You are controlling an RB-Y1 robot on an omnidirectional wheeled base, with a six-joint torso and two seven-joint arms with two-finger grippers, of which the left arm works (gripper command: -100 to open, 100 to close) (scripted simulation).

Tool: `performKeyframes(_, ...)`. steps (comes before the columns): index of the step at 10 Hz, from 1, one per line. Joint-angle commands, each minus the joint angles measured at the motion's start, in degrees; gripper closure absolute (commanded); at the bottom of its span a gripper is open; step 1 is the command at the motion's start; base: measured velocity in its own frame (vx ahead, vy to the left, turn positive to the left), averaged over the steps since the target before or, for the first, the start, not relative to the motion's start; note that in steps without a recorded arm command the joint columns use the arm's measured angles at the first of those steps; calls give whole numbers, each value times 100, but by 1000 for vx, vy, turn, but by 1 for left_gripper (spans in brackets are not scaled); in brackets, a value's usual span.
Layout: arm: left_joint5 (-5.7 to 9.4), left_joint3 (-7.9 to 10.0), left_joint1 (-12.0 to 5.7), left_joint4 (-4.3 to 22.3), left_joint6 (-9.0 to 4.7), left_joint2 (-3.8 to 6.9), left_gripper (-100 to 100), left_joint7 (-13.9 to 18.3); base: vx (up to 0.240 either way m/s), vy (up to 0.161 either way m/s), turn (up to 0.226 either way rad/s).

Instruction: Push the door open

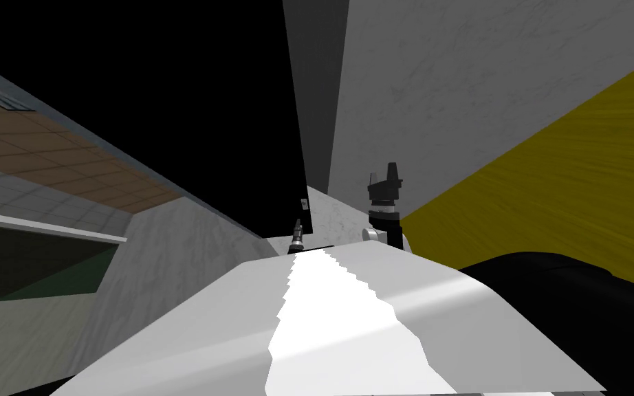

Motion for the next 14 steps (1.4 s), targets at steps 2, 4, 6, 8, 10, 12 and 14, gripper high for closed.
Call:
performKeyframes(2,-3,56,-73,52,13,208,-100,22,163,-20,-22)
performKeyframes(4,-6,99,-130,94,22,278,-100,39,193,-48,-9)
performKeyframes(6,-9,159,-207,149,36,272,-100,62,253,-33,-24)
performKeyframes(8,-13,221,-288,208,50,136,-100,86,249,-58,-15)
performKeyframes(10,-12,232,-296,189,80,93,-100,88,170,-38,-1)
performKeyframes(12,-12,232,-296,189,80,93,100,88,-28,6,-12)
performKeyframes(14,-12,232,-296,189,80,93,100,88,-21,5,-3)
